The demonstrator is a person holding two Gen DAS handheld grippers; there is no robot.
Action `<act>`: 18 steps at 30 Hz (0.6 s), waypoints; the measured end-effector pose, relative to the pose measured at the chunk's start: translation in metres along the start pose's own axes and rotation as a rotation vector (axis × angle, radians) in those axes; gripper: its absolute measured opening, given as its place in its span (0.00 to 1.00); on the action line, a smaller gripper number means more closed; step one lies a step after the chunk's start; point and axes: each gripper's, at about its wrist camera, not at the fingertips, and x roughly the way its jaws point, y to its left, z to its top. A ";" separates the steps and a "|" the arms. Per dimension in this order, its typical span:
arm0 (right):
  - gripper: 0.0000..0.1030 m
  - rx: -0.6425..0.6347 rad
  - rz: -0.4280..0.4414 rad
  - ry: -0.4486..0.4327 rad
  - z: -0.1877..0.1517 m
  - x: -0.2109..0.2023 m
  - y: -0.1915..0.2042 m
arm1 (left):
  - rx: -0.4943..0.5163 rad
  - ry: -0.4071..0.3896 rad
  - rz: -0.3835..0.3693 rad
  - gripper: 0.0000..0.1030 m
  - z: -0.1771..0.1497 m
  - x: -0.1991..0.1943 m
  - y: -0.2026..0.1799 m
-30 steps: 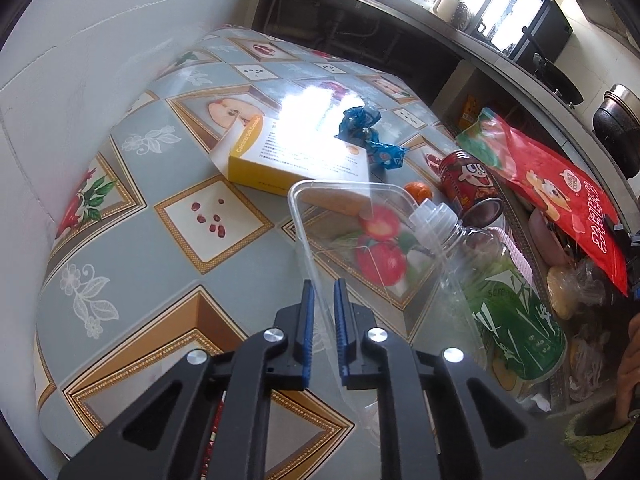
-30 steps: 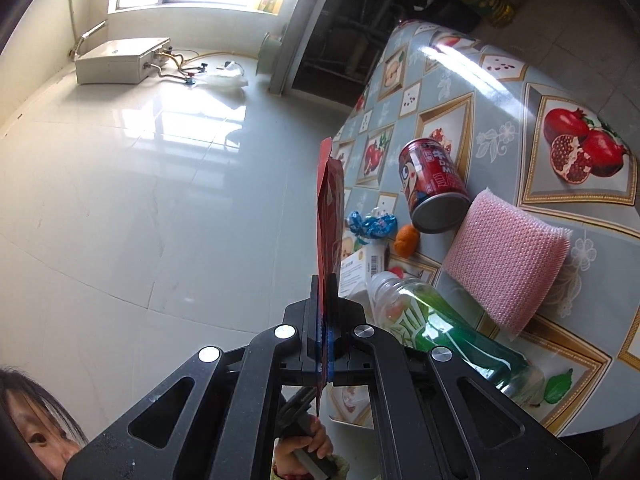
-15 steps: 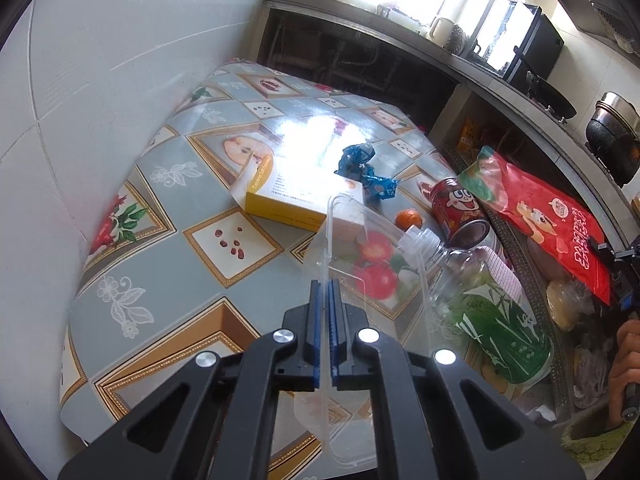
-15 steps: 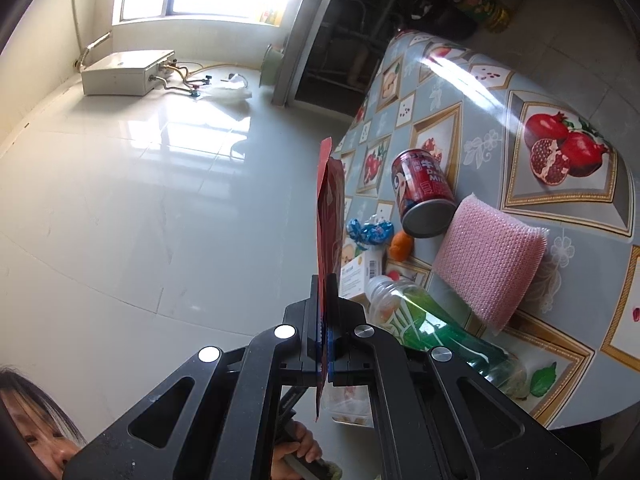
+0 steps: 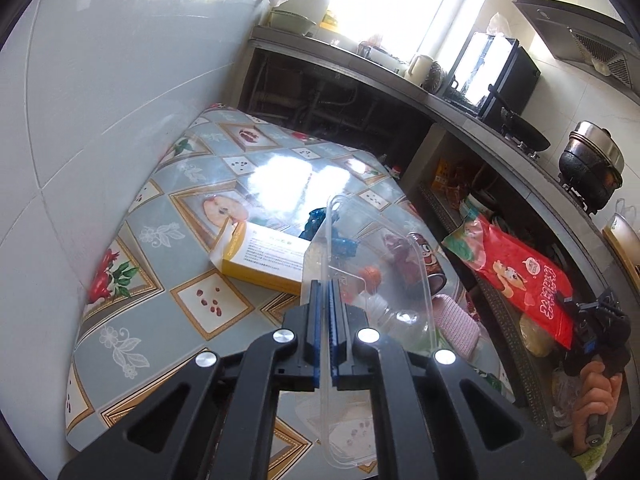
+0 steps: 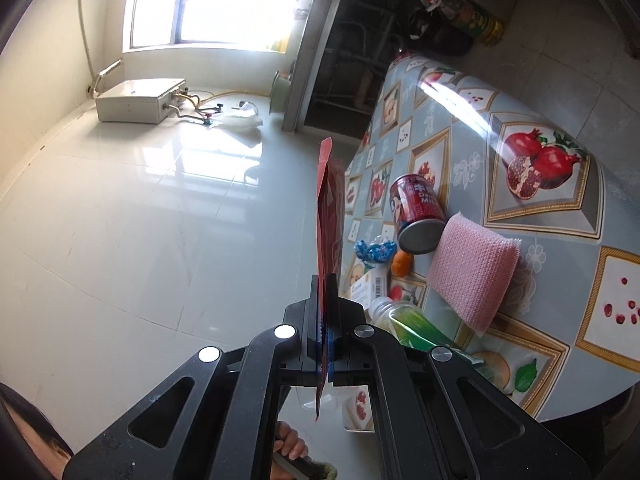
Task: Collect trash
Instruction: 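Carry the red bag and clear container over the blue wastebasket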
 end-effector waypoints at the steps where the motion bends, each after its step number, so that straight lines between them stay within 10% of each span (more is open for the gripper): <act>1: 0.01 0.003 0.006 -0.008 0.000 -0.004 -0.001 | 0.006 -0.003 -0.011 0.03 0.003 0.000 -0.005; 18: 0.01 0.113 0.032 -0.276 0.007 -0.121 -0.053 | 0.166 0.070 -0.306 0.03 0.035 0.061 -0.155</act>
